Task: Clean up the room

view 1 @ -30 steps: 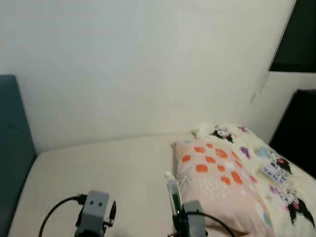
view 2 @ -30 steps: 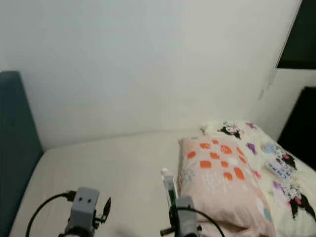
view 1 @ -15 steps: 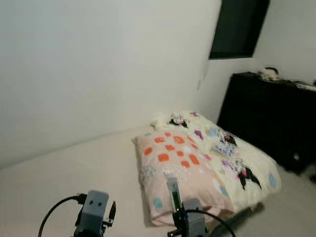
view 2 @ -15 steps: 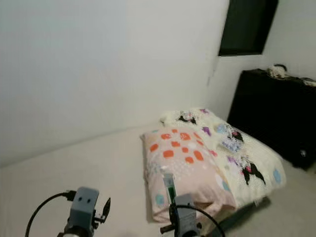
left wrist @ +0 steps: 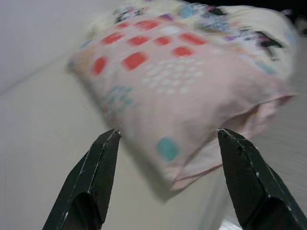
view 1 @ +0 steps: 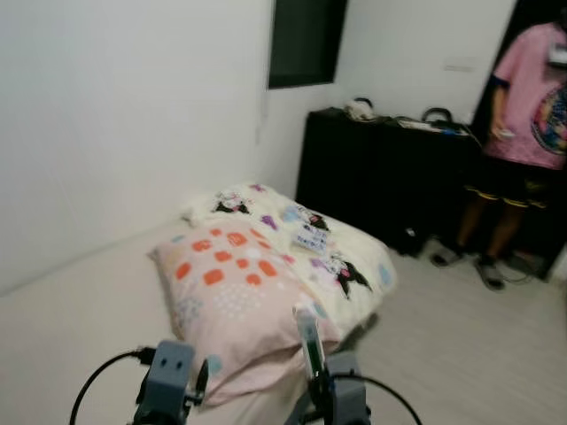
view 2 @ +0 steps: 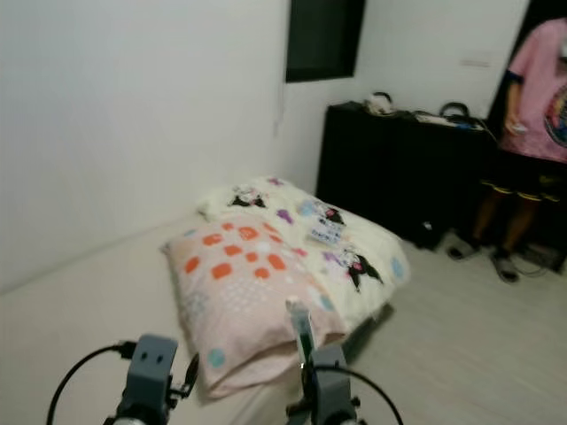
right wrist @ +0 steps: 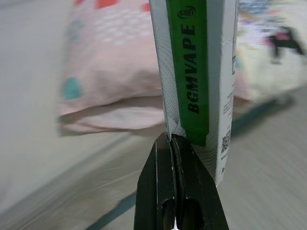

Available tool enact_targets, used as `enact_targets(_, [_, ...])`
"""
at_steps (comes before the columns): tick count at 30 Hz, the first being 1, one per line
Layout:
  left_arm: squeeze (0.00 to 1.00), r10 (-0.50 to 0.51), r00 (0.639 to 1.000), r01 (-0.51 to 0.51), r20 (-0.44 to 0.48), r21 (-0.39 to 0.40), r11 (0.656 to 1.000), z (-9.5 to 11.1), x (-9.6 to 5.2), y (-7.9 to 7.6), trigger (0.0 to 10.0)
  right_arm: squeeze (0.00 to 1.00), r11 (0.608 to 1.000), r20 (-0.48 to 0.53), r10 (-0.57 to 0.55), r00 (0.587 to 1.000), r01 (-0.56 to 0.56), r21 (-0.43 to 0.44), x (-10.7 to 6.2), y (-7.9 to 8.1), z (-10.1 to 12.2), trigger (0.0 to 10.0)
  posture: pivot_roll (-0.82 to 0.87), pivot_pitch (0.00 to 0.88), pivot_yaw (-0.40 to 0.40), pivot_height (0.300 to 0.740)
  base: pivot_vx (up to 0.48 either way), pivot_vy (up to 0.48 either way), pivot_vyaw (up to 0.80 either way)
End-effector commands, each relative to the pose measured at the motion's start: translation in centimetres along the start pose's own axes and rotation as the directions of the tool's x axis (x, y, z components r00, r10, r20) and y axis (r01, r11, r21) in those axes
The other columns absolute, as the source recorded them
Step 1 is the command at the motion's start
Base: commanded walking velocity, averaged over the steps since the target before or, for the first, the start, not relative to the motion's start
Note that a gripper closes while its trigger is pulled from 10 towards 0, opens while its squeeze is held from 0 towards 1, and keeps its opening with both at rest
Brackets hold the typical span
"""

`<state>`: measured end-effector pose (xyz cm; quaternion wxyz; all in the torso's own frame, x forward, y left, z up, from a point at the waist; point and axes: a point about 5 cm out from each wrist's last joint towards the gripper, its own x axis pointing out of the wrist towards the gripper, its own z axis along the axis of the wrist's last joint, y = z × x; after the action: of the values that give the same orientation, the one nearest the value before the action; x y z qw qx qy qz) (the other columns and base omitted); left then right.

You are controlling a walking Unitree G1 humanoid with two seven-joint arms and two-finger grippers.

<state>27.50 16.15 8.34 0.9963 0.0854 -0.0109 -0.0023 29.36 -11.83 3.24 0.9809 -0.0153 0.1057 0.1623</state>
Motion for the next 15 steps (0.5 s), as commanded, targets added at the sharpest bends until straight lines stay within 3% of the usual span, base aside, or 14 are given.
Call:
enact_targets(1, [0.0,-0.015,1.0,0.015,-0.021,-0.005,1.0,-0.6,-0.3,-0.4,10.0,0.0,1.0,-0.015,-0.005,1.0,0.005,0.006,-0.3,-0.1,-0.6,10.0,0.07,0.068,-0.066,0.74,0.0,0.0,-0.8])
enact_targets(15, [0.0,-0.002,0.998,0.002,-0.067,-0.012,1.0,-1.6,-0.4,-0.7,10.0,0.0,0.998,-0.041,-0.054,0.998,0.054,-0.015,-0.5,-1.1,-0.9,10.0,0.06,0.074,-0.068,0.74,0.0,0.0,-0.8])
